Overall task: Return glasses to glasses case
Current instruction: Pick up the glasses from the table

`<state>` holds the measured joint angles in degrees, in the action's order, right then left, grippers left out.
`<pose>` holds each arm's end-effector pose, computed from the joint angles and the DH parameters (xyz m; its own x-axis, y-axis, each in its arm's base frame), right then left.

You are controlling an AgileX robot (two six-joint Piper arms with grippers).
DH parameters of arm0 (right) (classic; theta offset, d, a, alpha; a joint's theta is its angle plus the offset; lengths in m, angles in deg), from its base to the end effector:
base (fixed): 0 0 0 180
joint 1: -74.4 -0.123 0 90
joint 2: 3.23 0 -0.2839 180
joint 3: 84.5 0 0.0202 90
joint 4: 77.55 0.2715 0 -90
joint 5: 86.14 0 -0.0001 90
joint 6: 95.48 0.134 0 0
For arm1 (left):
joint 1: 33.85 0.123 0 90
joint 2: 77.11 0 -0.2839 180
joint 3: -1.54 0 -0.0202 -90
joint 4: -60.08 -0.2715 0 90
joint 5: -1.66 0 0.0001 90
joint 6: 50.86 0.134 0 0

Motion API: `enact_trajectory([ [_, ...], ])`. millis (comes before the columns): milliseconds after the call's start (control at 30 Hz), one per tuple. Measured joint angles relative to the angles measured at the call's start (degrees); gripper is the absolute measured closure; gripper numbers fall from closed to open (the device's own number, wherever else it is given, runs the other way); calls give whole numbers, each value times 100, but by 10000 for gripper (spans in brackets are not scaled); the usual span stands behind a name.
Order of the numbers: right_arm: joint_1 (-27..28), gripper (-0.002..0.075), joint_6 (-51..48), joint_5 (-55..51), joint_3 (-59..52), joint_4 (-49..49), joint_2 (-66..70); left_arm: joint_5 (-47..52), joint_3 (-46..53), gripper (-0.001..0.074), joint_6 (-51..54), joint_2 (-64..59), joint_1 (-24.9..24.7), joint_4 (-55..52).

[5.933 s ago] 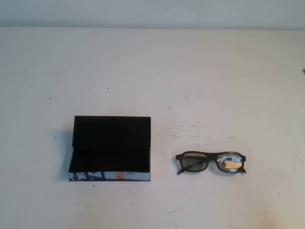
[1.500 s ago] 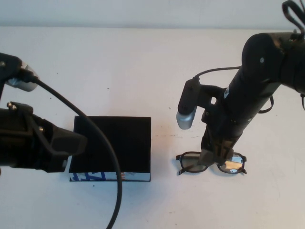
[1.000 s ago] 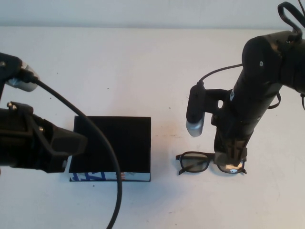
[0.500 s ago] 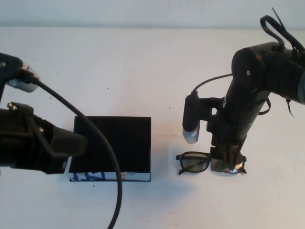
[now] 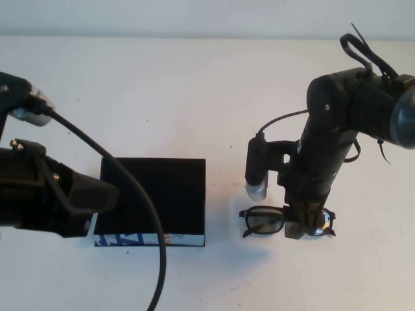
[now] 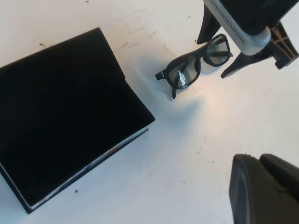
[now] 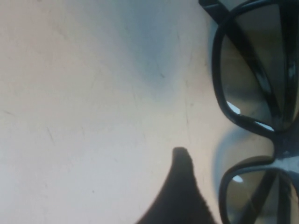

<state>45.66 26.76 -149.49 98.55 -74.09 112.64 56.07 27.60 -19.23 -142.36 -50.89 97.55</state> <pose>0.3393 0.1943 0.1583 -0.0849 -0.9930 -0.0823 -0.9958 0.0873 -0.0262 0.1995 -0.1305 0.3065 -0.6438 0.3174 -0.6963 0.6541 0.7005 -0.2854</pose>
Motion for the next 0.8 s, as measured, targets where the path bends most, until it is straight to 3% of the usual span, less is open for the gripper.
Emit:
enact_trajectory([
  [800,0,242,-16,122,0,0,205,19,0,737,23,0,0,0],
])
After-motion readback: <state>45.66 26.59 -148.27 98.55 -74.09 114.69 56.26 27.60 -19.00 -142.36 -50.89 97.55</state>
